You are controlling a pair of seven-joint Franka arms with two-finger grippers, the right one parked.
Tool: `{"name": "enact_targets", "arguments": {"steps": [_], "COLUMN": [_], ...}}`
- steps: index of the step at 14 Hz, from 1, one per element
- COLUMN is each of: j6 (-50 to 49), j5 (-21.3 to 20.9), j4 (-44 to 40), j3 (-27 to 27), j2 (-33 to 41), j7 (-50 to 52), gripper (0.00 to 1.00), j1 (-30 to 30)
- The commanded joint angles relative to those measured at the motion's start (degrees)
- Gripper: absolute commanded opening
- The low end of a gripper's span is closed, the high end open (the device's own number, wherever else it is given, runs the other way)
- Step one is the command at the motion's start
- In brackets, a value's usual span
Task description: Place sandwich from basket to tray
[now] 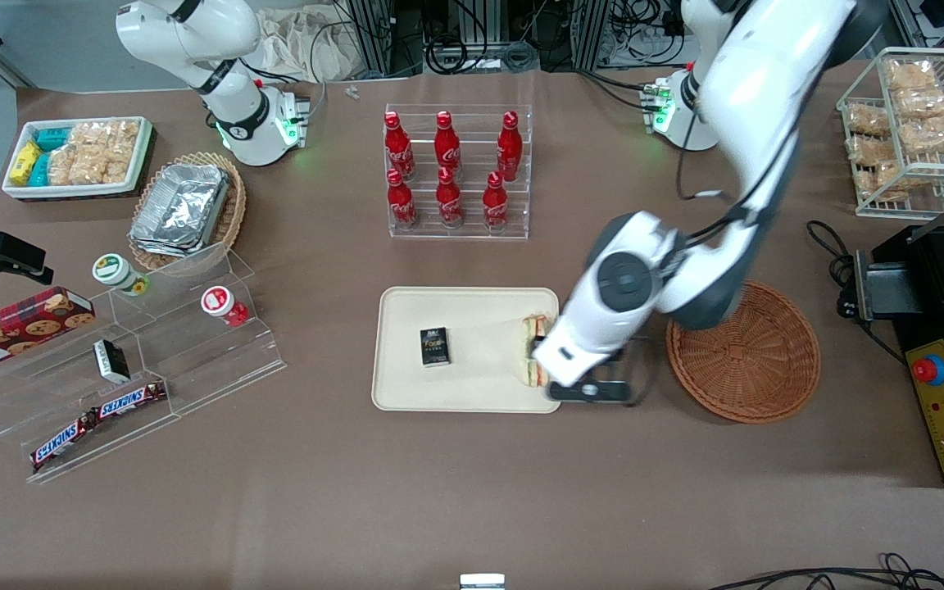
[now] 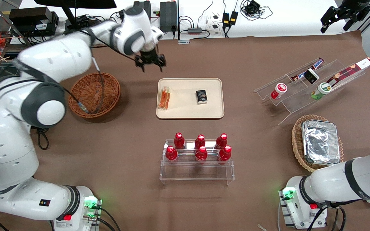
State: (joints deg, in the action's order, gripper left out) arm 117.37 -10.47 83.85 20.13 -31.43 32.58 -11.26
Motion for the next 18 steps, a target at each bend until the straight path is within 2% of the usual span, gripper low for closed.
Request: {"name": "enact_targets", "arguments": {"steps": [1, 3, 8, 9, 11, 12, 14, 18], "j6": [-7.1, -13.2, -25.3, -28.7, -33.3, -34.6, -36.2, -35.7], "j5": [1.4, 1.8, 11.0, 11.2, 12.7, 14.8, 15.1, 14.4], "j4": [2.5, 2.5, 2.9, 3.0, 3.3, 3.9, 5.5, 4.0], "j3": [0.4, 0.4, -0.1, -2.7, -14.8, -17.0, -17.2, -17.4], "j2": [7.9, 11.2, 21.1, 23.9, 28.8, 30.8, 34.1, 33.3], "j7": [-4.1, -8.9, -18.2, -20.3, -21.2, -21.2, -22.0, -22.4], "gripper": [1.0, 1.0, 1.0, 1.0, 1.0, 1.0, 1.0, 1.0], "j1": [4.4, 8.4, 18.5, 17.9, 9.7, 9.0, 9.5, 9.5]}}
